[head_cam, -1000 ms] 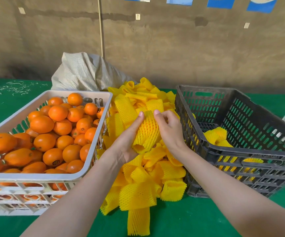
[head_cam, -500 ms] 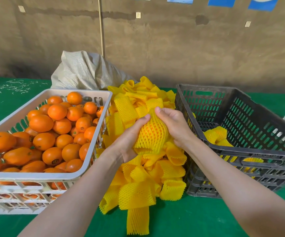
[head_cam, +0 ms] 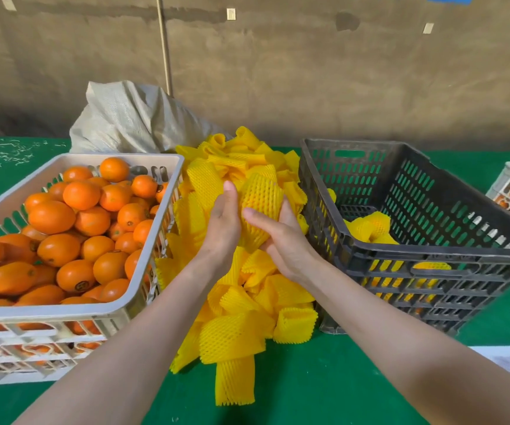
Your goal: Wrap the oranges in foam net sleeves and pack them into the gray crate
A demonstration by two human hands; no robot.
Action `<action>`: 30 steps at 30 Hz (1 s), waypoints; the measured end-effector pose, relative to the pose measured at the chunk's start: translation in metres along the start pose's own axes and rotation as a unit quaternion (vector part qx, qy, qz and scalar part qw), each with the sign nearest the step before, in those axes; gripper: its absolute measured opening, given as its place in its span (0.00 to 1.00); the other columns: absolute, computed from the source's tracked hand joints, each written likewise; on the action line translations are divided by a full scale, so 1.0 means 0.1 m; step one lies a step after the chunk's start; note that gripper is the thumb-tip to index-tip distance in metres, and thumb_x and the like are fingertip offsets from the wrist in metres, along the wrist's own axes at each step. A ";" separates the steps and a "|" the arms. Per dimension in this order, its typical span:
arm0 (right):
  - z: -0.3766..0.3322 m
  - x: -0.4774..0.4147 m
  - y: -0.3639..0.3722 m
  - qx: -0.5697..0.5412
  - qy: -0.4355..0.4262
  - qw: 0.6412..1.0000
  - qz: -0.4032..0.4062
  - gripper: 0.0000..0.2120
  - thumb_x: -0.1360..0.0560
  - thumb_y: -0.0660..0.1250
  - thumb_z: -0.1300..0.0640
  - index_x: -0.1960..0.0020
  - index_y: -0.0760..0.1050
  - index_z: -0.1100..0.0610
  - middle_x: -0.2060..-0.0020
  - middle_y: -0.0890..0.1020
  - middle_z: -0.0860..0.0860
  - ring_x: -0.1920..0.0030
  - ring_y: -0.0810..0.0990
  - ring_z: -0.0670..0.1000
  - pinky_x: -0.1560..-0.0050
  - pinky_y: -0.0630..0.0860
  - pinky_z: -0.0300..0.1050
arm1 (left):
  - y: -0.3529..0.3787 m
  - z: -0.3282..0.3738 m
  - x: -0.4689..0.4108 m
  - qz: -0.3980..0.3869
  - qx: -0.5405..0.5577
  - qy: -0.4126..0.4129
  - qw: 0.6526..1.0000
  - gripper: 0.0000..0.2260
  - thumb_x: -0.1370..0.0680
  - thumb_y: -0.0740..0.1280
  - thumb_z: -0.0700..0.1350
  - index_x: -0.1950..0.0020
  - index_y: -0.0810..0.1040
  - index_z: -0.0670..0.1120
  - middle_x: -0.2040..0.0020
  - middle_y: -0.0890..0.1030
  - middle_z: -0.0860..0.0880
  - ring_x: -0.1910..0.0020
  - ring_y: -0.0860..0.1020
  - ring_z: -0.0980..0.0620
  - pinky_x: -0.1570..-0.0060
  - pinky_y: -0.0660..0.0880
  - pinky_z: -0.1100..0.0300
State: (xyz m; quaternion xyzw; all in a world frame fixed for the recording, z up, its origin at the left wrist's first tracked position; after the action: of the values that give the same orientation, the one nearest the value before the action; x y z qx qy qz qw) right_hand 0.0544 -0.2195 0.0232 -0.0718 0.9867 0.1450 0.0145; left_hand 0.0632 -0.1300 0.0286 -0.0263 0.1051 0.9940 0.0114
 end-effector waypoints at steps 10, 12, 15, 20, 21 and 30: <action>-0.53 -0.19 -0.50 0.161 -0.057 0.981 0.095 0.35 0.38 0.77 0.66 0.35 0.68 0.57 0.41 0.77 0.56 0.41 0.76 0.56 0.39 0.73 0.58 | 0.47 -0.21 -0.21 -0.036 0.237 -0.190 0.952 0.20 0.18 0.51 0.57 0.35 0.74 0.48 0.44 0.81 0.46 0.47 0.80 0.44 0.55 0.76 0.48; -0.72 -0.29 -0.69 0.150 -0.086 0.979 0.113 0.28 0.39 0.77 0.67 0.42 0.71 0.56 0.47 0.79 0.56 0.46 0.79 0.57 0.41 0.75 0.58 | 0.57 -0.27 -0.28 -0.025 0.213 -0.184 0.959 0.13 0.17 0.53 0.50 0.45 0.76 0.46 0.50 0.80 0.46 0.51 0.79 0.43 0.53 0.75 0.48; -1.03 -0.53 -1.13 0.147 -0.131 0.966 0.167 0.26 0.38 0.77 0.67 0.46 0.70 0.54 0.55 0.79 0.51 0.53 0.79 0.52 0.50 0.78 0.49 | 0.71 -0.38 -0.33 -0.052 0.151 -0.202 0.966 0.12 0.17 0.54 0.46 0.48 0.76 0.46 0.51 0.81 0.45 0.52 0.79 0.45 0.52 0.75 0.52; -1.04 -1.08 -1.98 0.419 -0.031 0.880 0.223 0.37 0.39 0.78 0.57 0.35 0.63 0.57 0.45 0.75 0.53 0.42 0.74 0.55 0.46 0.74 0.47 | 0.65 -0.52 -0.44 -0.026 0.099 -0.199 0.975 0.11 0.17 0.55 0.43 0.42 0.75 0.45 0.48 0.81 0.45 0.52 0.80 0.47 0.57 0.76 0.56; -0.91 -1.20 -2.08 0.513 0.026 0.838 0.186 0.42 0.38 0.77 0.56 0.31 0.58 0.59 0.41 0.73 0.56 0.40 0.73 0.57 0.45 0.73 0.48 | 0.62 -0.55 -0.46 -0.019 0.093 -0.199 0.975 0.11 0.17 0.55 0.43 0.42 0.75 0.45 0.49 0.81 0.45 0.52 0.80 0.47 0.58 0.76 0.56; 0.13 -1.60 -2.17 0.819 0.162 0.530 -0.147 0.27 0.28 0.70 0.55 0.34 0.68 0.63 0.39 0.74 0.60 0.42 0.76 0.59 0.46 0.75 0.48 | 0.23 -0.65 -0.63 0.059 0.064 -0.205 0.975 0.09 0.18 0.58 0.41 0.47 0.77 0.42 0.56 0.81 0.44 0.59 0.80 0.46 0.55 0.77 0.54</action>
State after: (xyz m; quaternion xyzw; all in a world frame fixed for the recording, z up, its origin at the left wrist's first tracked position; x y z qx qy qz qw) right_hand 0.2446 -0.3991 -0.0425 -0.1951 0.6335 -0.7452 -0.0722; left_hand 0.1284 -0.1671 -0.0270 0.1850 0.1657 0.9684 -0.0245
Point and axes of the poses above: each hand's wrist, its own x-axis away from the middle knuckle, its own y-axis out of the palm, z = x × y, the point moved 6 cm from there along -x, towards the middle knuckle
